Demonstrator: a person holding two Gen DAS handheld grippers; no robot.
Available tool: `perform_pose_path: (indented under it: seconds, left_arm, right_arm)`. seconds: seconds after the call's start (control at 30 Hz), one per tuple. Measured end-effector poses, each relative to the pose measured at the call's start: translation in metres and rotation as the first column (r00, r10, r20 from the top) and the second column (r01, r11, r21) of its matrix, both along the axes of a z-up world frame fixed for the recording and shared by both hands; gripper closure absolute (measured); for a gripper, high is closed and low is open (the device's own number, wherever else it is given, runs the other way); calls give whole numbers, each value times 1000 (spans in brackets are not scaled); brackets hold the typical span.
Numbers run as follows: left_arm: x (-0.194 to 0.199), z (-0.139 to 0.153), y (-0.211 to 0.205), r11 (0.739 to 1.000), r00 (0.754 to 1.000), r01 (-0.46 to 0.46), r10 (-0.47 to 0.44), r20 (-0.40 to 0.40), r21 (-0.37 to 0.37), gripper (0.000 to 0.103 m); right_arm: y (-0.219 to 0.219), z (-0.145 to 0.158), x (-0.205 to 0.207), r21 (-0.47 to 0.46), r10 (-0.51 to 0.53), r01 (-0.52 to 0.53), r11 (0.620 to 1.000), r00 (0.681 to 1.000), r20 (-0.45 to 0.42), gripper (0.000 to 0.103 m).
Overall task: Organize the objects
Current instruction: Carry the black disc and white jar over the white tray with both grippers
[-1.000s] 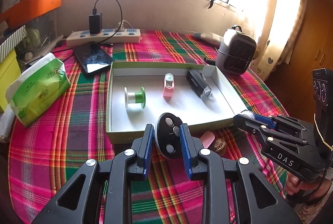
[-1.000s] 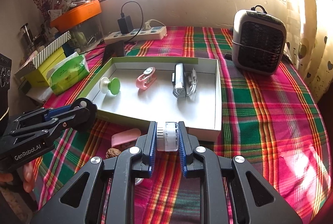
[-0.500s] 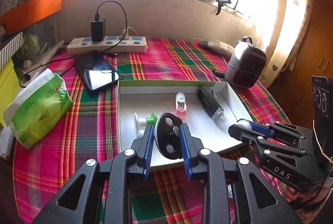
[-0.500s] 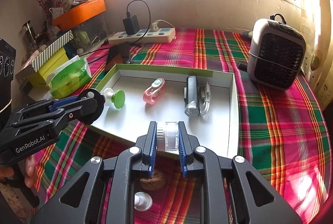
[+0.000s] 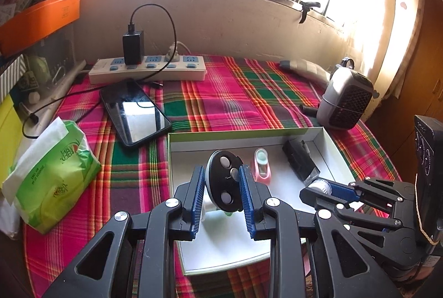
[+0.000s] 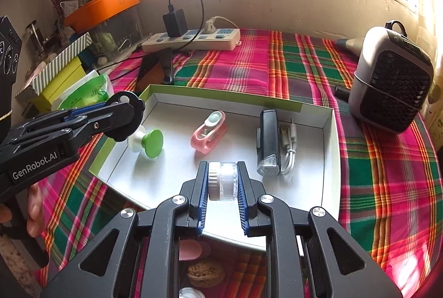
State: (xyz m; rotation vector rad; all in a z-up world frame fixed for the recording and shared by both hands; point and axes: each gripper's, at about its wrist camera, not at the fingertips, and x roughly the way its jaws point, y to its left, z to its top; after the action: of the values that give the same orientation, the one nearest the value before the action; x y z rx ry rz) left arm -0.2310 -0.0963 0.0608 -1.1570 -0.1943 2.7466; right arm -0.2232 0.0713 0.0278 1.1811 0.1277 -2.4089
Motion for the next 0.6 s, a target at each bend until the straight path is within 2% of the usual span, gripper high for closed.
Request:
perform_pose_path:
  seconds: [0.6]
  left_arm:
    - [-38, -21, 1, 1000, 998, 19, -18, 68, -20, 79]
  right_arm:
    - [-11, -13, -32, 34, -11, 10, 999, 999, 40, 83]
